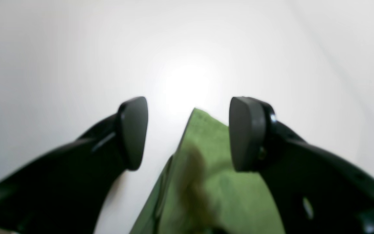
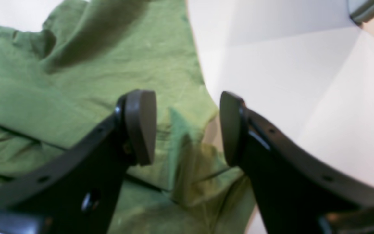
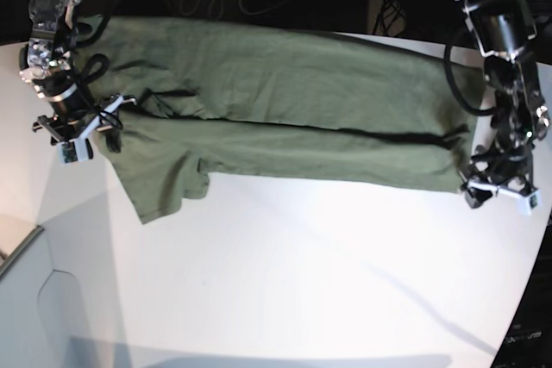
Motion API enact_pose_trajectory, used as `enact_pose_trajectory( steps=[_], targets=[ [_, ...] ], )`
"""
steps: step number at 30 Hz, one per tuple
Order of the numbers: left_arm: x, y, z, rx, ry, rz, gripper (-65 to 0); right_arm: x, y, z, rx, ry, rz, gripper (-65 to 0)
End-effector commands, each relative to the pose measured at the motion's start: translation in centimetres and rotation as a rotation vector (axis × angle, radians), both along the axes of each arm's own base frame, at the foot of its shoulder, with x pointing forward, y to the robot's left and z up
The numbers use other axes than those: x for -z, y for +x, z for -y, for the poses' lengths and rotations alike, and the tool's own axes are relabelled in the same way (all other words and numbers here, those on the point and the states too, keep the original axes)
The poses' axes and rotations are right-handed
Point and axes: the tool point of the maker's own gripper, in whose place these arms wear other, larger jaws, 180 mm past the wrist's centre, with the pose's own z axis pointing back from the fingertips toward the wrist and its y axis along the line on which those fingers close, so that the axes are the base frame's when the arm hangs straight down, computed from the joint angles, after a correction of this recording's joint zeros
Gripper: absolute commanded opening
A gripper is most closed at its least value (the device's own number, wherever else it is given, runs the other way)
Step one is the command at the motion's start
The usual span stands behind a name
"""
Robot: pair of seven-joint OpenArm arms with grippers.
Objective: Layout the t-shirt on the table in an organized manner, then fold the t-shirt properly
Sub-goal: 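Release and regrasp the shirt's folded edge with both grippers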
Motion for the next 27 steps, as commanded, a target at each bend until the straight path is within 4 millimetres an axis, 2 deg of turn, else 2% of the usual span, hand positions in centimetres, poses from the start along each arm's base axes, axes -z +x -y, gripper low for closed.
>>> enact_pose_trajectory(
  steps=[1,6,16,18,21,27],
  targets=[
    [-1.0,1.1,-1.3,-0.016,0.023,0.019,-27.0,-1.4,0.9,0.4,0.000,-0.004,0.051,-33.5],
    [1.9,3.3,0.6,0.051,0.044,-0.090,-27.0,-2.2,2.0,0.4,0.002,-0.006,0.071,-33.5],
    [4.6,3.2,2.6,0.120,0.103,-0.092,-27.7,-3.8,4.3,0.8,0.009,-0.022,0.086,-33.5],
    [5.2,2.9,2.6,0.116,0.094,-0.108,-32.5,-4.4,5.0,0.8,0.009,-0.022,0.105,-33.5],
    [5.8,2.4,2.5,0.107,0.084,-0.123,-43.7,-5.4,6.1,0.8,0.009,-0.022,0.134,-33.5],
    [5.8,2.4,2.3,0.098,0.085,-0.125,-64.9,-7.1,8.2,0.7,0.013,-0.011,0.182,-33.5]
  ],
)
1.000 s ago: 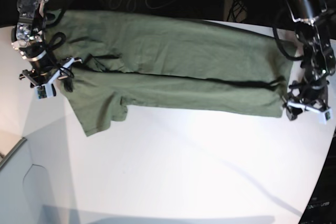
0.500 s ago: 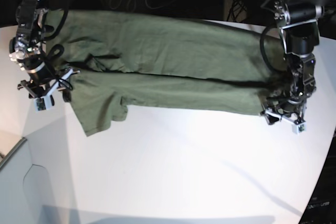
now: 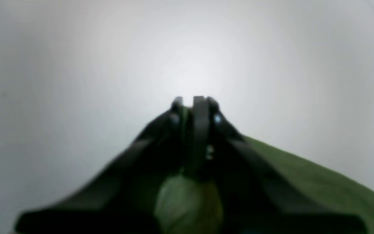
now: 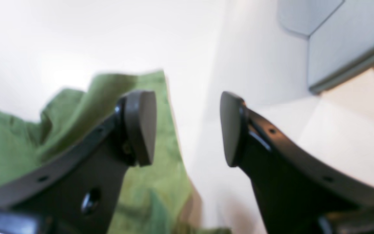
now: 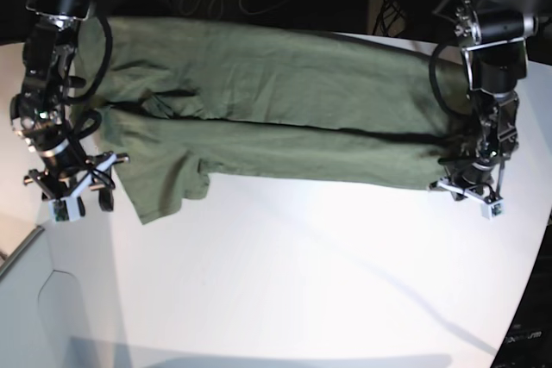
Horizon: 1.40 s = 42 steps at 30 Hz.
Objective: Layout the t-shirt on the table in an organized manner, then fold the t-shirt properly
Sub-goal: 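Release and regrasp the shirt's folded edge with both grippers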
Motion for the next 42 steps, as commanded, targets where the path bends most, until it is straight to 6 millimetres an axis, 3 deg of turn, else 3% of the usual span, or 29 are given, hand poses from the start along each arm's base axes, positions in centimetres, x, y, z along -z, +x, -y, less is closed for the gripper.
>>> enact_pose_trajectory(
  steps=[1,3,9,16,19,27,37,42],
  targets=[
    [-0.1,0.1,-0.2,0.004,0.000,-0.022,-65.0,-1.5,1.2,0.2,-0.001,0.006,0.054,-33.5],
    [-0.2,0.2,-0.2,0.005,0.001,-0.018,-64.6,-1.1,2.1,0.3,0.006,0.024,0.044,-33.2],
    [-0.4,0.4,-0.1,0.007,-0.002,-0.011,-64.6,3.0,4.4,0.8,0.045,0.116,-0.067,-31.0],
    [-2.2,1.5,-0.1,0.021,0.016,0.037,-64.7,6.8,4.0,1.8,0.077,0.163,-0.184,-29.9],
    [-2.3,1.6,0.0,0.022,0.016,0.040,-64.7,7.2,3.5,2.3,0.081,0.153,-0.197,-29.9],
    [-2.3,1.7,0.2,0.024,0.012,0.042,-64.7,8.5,2.9,-0.3,-0.013,0.107,-0.248,-29.8],
    [-2.3,1.6,-0.1,0.019,0.019,0.040,-64.8,8.7,2.7,-0.3,-0.013,0.106,-0.255,-29.8],
    [-2.3,1.6,-0.1,0.022,0.023,0.036,-64.8,11.1,1.9,-0.4,0.005,0.142,-0.327,-30.0]
  ],
)
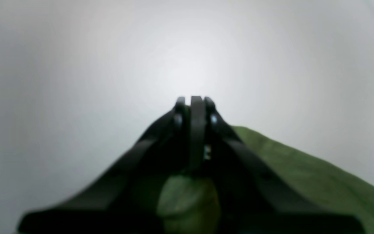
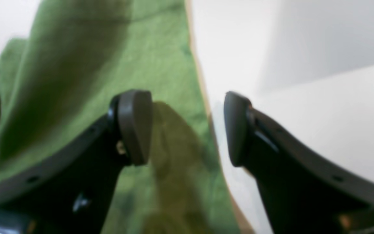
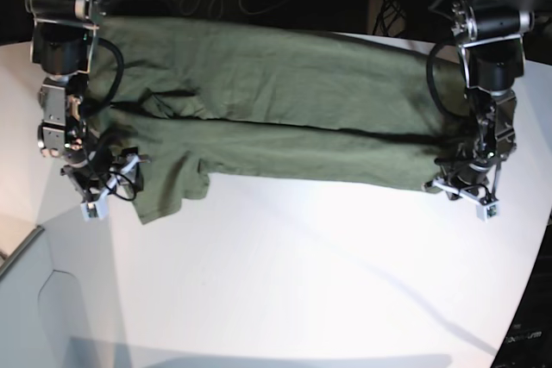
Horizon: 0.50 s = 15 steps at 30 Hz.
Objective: Layout the t-shirt on the table in an organized manner, then fold the t-shirt properly
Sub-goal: 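Release and regrasp the shirt's folded edge with both grippers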
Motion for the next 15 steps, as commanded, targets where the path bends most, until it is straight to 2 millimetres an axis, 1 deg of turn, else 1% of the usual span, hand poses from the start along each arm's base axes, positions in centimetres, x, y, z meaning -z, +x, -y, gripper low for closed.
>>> enact_pose_trajectory(
  steps=[1,4,5,7,9,12,13,15],
  targets=[
    [-1.7,1.3,-1.0,-0.004,0.024,0.041,-64.8,0.0,0.3,0.5,-0.001,-0.015,-0.023,-30.1],
    [-1.7,1.3,-1.0,-0.007,0.020,0.043,-64.9,0.4,-0.1,0.5,0.000,-0.009,-0.036,-30.6],
    [-1.7,1.3,-1.0,-0.007,0.020,0.043,-64.9,0.5,-0.1,0.2,-0.011,-0.013,-0.040,-31.9],
    [-1.7,1.3,-1.0,-0.007,0.020,0.043,-64.9,0.8,-0.2,-0.7,-0.050,-0.025,-0.053,-37.4],
    [-1.8,1.3,-1.0,-0.008,0.021,0.044,-64.9,1.1,-0.3,-1.5,-0.086,-0.037,-0.062,-46.9],
    [-1.9,1.4,-1.0,-0.009,0.022,0.047,-64.9,0.9,-0.1,-1.8,-0.096,-0.040,-0.059,-61.8],
    [-2.0,1.5,-1.1,-0.009,0.024,0.050,-64.9,0.9,-0.1,-1.7,-0.096,-0.041,-0.059,-65.0],
    [-2.1,1.5,-1.1,-0.009,0.024,0.051,-64.9,0.8,0.1,-1.8,-0.098,-0.041,-0.056,-65.0]
  ],
)
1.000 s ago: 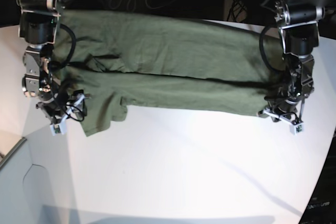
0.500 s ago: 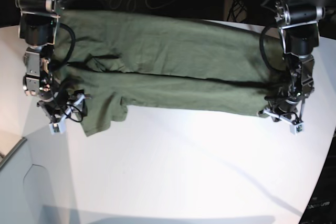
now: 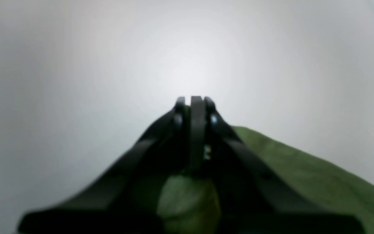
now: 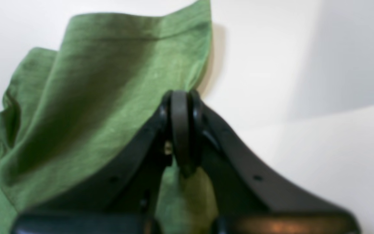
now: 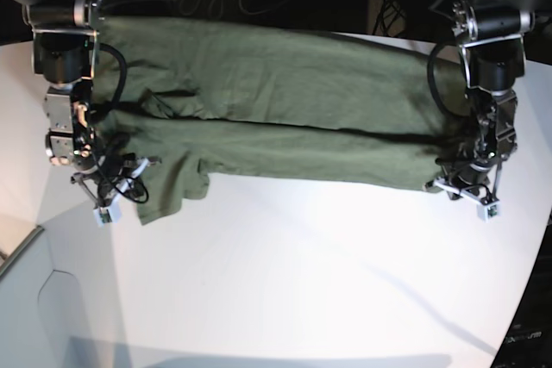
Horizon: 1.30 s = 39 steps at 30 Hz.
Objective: Layout the t-shirt on the table in an organized manner, then fold the t-shirt properly
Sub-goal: 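Release and regrasp the shirt's folded edge with both grippers, then lift the folded edge with both grippers and fold it over the collar edge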
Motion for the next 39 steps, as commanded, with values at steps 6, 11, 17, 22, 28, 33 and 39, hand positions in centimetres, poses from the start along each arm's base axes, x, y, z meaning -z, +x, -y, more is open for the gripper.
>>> enact_pose_trajectory(
  steps=[6,11,17,22,28,33,39],
  targets=[
    [-3.5,2.7,-1.8,-0.014,0.035,0.086,-64.9,-4.0,2.8,1.1,-0.024,-0.063,0.082,-65.0],
    [-5.5,4.6,-1.8,-0.015,0.036,0.129,-64.9,-9.7,5.6,0.5,-0.053,-0.101,0.247,-65.0],
    [-7.8,6.3,-1.8,-0.008,0.040,0.187,-64.9,-13.5,6.7,-0.3,-0.072,-0.118,0.354,-65.0],
    [-10.6,7.6,-1.2,0.011,0.058,0.265,-64.9,-13.8,6.7,0.3,-0.031,-0.093,0.367,-65.0],
    [-12.5,8.2,-1.1,0.021,0.076,0.313,-64.9,-13.4,6.1,2.1,0.057,-0.055,0.366,-65.0],
    [-11.8,7.3,-1.0,0.027,0.084,0.304,-64.9,-13.4,3.9,2.4,0.058,-0.078,0.380,-65.0],
    [-11.6,5.7,0.4,0.057,0.095,0.325,-64.9,-13.6,1.1,1.2,0.029,-0.099,0.399,-65.0]
  ],
)
